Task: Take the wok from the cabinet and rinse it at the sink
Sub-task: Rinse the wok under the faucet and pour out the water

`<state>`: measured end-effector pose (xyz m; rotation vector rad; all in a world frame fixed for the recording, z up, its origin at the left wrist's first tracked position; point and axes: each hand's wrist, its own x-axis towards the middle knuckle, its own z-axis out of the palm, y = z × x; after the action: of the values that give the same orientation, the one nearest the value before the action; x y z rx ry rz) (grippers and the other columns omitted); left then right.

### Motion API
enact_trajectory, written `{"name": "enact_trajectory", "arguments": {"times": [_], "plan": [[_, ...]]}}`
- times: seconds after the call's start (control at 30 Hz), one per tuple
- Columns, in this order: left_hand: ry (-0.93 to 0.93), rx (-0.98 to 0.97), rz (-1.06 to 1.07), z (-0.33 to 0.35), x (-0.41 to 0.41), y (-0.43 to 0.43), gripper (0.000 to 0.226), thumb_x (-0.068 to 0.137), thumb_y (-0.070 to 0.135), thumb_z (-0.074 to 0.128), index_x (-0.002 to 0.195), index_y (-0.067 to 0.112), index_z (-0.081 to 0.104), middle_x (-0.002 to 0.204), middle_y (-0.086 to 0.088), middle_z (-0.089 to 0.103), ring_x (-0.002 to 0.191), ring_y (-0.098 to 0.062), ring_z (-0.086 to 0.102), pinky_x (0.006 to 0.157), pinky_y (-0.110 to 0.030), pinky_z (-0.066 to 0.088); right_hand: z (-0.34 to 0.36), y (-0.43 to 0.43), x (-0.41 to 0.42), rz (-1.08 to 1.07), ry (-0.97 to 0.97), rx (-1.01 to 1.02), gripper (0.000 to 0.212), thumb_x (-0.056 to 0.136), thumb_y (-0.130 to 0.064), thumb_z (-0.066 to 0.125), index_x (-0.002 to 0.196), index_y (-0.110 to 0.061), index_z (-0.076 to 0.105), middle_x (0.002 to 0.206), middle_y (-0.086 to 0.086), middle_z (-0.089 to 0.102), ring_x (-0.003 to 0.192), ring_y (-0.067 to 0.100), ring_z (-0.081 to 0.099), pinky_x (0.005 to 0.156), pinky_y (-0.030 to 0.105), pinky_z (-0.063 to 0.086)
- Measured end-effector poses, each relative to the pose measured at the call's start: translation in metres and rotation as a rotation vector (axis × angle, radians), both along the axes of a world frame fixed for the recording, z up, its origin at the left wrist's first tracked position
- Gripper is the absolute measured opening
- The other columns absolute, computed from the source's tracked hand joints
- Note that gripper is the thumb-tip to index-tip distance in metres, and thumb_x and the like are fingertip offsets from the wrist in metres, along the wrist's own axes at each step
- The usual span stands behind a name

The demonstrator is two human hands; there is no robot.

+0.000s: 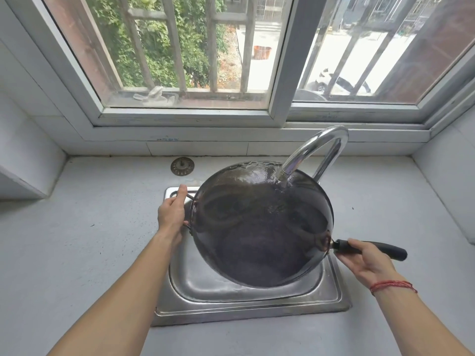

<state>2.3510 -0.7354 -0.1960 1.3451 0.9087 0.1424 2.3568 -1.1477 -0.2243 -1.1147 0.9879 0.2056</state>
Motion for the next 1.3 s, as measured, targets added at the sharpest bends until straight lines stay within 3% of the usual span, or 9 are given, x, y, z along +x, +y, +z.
{"name": "enact_trajectory", "arguments": {"times": [0.13, 0.27, 0.33, 0.43, 0.53, 0.63, 0.8, 1.07, 1.3], "plan": [[0.021, 0.02, 0.009, -0.006, -0.006, 0.015, 0.043, 0.093, 0.054, 0.059, 0.089, 0.012, 0.06, 0.069, 0.002, 0.046, 0.049, -0.011, 0.048, 0.038, -0.022, 0.041, -0.001, 0.012, 0.005, 0.016, 0.011, 0.004, 0.039, 0.092, 0.003, 0.057, 0.13, 0.01, 0.048, 0.111, 0.029, 0.065, 0.1, 0.037, 0.067, 0.054, 0.043, 0.06], [0.041, 0.058, 0.017, -0.014, -0.011, 0.034, 0.048, 0.089, 0.062, 0.059, 0.079, 0.015, 0.055, 0.075, -0.003, 0.044, 0.063, -0.019, 0.046, 0.044, -0.027, 0.044, -0.001, 0.023, 0.01, 0.033, 0.005, 0.021, 0.027, 0.091, 0.004, 0.058, 0.118, 0.007, 0.053, 0.099, 0.027, 0.067, 0.077, 0.031, 0.072, 0.052, 0.039, 0.059], [0.041, 0.059, 0.023, -0.014, -0.015, 0.038, 0.047, 0.089, 0.062, 0.059, 0.077, 0.016, 0.055, 0.072, -0.001, 0.044, 0.061, -0.018, 0.044, 0.046, -0.028, 0.042, -0.003, 0.028, 0.013, 0.054, 0.003, 0.023, 0.022, 0.09, 0.004, 0.059, 0.112, 0.007, 0.055, 0.099, 0.028, 0.067, 0.077, 0.032, 0.073, 0.055, 0.04, 0.06], [0.029, 0.059, 0.052, -0.014, -0.019, 0.044, 0.046, 0.093, 0.058, 0.056, 0.09, 0.013, 0.059, 0.068, 0.001, 0.042, 0.057, -0.015, 0.04, 0.053, -0.031, 0.041, -0.004, 0.038, 0.017, 0.08, 0.006, 0.023, 0.012, 0.089, 0.006, 0.059, 0.101, 0.008, 0.057, 0.099, 0.029, 0.067, 0.09, 0.035, 0.069, 0.057, 0.041, 0.061], [0.033, 0.058, 0.084, -0.017, -0.021, 0.055, 0.051, 0.091, 0.061, 0.057, 0.1, 0.011, 0.059, 0.072, -0.001, 0.038, 0.061, -0.016, 0.036, 0.056, -0.032, 0.04, -0.006, 0.047, 0.021, 0.109, 0.007, 0.042, 0.016, 0.09, 0.005, 0.058, 0.105, 0.008, 0.057, 0.098, 0.027, 0.067, 0.092, 0.035, 0.069, 0.057, 0.04, 0.06], [0.038, 0.051, 0.111, -0.019, -0.024, 0.062, 0.048, 0.089, 0.062, 0.058, 0.094, 0.014, 0.058, 0.07, -0.002, 0.036, 0.061, -0.016, 0.034, 0.057, -0.033, 0.037, -0.007, 0.053, 0.025, 0.122, 0.004, 0.036, 0.015, 0.089, 0.005, 0.06, 0.103, 0.006, 0.058, 0.098, 0.026, 0.067, 0.093, 0.035, 0.069, 0.063, 0.042, 0.061], [0.048, 0.044, 0.132, -0.022, -0.028, 0.07, 0.048, 0.087, 0.065, 0.059, 0.09, 0.017, 0.059, 0.071, -0.001, 0.037, 0.061, -0.016, 0.035, 0.062, -0.036, 0.039, -0.011, 0.061, 0.031, 0.127, 0.004, 0.039, 0.029, 0.089, 0.003, 0.061, 0.116, 0.009, 0.057, 0.106, 0.028, 0.068, 0.093, 0.036, 0.071, 0.063, 0.041, 0.061], [0.055, 0.041, 0.146, -0.027, -0.03, 0.071, 0.051, 0.088, 0.064, 0.057, 0.099, 0.014, 0.061, 0.075, -0.001, 0.041, 0.066, -0.016, 0.039, 0.072, -0.04, 0.043, -0.009, 0.064, 0.035, 0.125, -0.008, 0.049, 0.024, 0.089, 0.005, 0.06, 0.112, 0.007, 0.057, 0.104, 0.029, 0.067, 0.093, 0.036, 0.07, 0.06, 0.041, 0.061], [0.04, 0.032, 0.115, -0.025, -0.021, 0.057, 0.044, 0.092, 0.059, 0.057, 0.089, 0.016, 0.059, 0.071, -0.001, 0.038, 0.061, -0.016, 0.037, 0.062, -0.034, 0.042, -0.01, 0.05, 0.033, 0.082, 0.001, 0.052, 0.014, 0.087, 0.007, 0.061, 0.101, 0.004, 0.058, 0.091, 0.025, 0.068, 0.087, 0.034, 0.07, 0.068, 0.046, 0.06]]}}
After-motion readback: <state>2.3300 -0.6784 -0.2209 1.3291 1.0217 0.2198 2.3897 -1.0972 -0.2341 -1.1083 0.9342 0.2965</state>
